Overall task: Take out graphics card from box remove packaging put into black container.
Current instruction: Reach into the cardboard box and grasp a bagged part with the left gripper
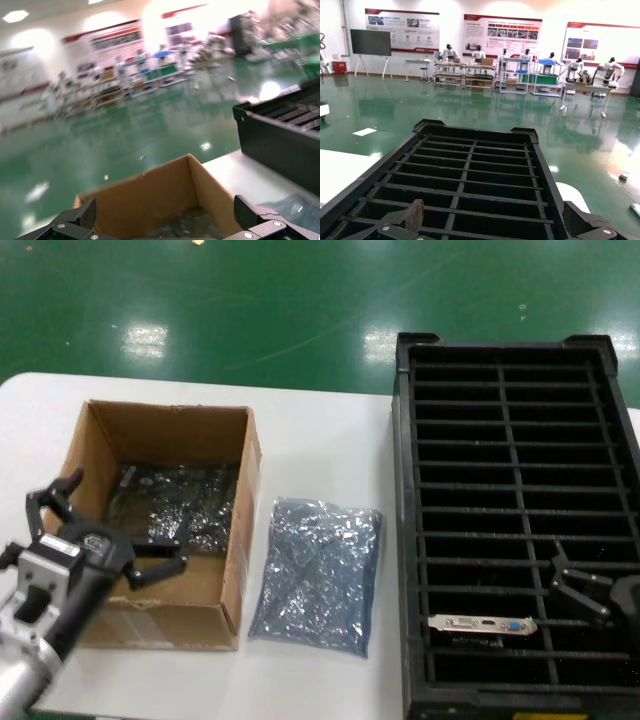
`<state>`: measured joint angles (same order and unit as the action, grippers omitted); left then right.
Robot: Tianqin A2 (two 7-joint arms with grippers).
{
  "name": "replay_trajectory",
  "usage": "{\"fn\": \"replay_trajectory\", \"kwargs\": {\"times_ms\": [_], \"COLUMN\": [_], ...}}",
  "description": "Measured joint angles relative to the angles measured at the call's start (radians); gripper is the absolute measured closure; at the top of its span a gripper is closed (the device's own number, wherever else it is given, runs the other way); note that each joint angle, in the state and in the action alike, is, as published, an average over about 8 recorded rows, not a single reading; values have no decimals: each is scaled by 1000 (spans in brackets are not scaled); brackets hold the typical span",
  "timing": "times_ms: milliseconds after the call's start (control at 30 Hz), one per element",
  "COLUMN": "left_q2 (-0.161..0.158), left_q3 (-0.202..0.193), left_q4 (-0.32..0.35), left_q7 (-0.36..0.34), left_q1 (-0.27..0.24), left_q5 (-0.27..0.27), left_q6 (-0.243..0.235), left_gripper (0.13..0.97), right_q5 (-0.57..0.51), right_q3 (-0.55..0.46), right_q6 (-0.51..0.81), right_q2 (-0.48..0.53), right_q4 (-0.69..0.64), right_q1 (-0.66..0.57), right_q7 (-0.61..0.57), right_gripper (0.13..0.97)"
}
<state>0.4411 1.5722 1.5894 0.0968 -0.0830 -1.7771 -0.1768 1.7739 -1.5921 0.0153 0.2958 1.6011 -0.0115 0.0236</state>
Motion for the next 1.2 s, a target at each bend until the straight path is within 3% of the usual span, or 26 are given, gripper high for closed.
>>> {"fn": "replay_trajectory", "kwargs": {"times_ms": [133,233,367,533,667,800,1000,1200], "left_q2": [54,86,115,125,105,62,-17,-72], "left_q3": [4,39,127,265,359,406,398,353], "left_q4": [-100,-217,-402,-641,-836,-1021,-1253,-1380], "left_q7": [115,180,214,252,335,460,701,915], "left_q1": [-107,-221,-396,-605,-748,-856,-957,-995], "left_q5": [17,43,114,251,346,384,358,304], "left_q6": [-98,-167,-256,-350,-400,-406,-369,-337], "left_gripper": [132,132,132,132,132,132,145,167], "right_q5": [0,0,0,0,0,0,0,0], "right_q3": [0,0,0,0,0,0,0,0], "right_q6": [0,0,0,0,0,0,0,0], "right_q2": [0,0,0,0,0,0,0,0], "right_q4": [0,0,0,0,0,0,0,0], "right_q1": [0,0,0,0,0,0,0,0], "right_q7": [0,0,0,0,0,0,0,0], "right_gripper": [129,129,129,129,129,129,129,129]}}
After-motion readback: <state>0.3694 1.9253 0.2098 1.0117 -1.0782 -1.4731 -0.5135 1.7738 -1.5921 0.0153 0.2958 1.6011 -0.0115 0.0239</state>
